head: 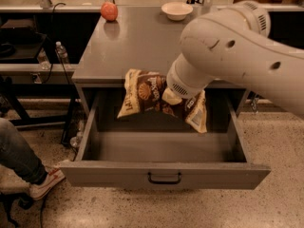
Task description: Pick brown chip bag from top drawer and place on counter
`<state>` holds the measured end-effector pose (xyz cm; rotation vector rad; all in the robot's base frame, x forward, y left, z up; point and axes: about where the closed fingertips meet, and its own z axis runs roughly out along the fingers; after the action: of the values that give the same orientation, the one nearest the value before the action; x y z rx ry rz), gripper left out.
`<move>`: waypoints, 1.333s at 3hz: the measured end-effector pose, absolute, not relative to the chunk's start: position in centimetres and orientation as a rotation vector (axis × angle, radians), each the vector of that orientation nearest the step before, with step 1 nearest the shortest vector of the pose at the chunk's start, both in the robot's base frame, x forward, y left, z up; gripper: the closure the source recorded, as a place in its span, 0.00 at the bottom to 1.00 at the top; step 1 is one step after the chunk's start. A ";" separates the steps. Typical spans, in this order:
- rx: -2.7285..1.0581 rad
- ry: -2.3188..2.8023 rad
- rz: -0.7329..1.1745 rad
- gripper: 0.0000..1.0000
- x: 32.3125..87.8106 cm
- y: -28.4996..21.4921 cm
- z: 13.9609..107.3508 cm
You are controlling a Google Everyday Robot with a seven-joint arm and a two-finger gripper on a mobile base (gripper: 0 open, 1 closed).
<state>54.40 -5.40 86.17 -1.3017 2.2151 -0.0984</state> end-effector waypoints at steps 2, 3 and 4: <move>-1.289 2.005 -0.331 1.00 63.4 -5.1 95.4; -1.320 1.909 -0.341 1.00 70.1 -1.7 95.3; -1.335 1.814 -0.353 1.00 75.9 1.2 93.7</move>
Offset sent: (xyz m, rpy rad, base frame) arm 0.1671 0.0258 0.1136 -0.1000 -0.3258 0.0750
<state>75.93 1.21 93.66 -1.3354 1.8141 -0.3535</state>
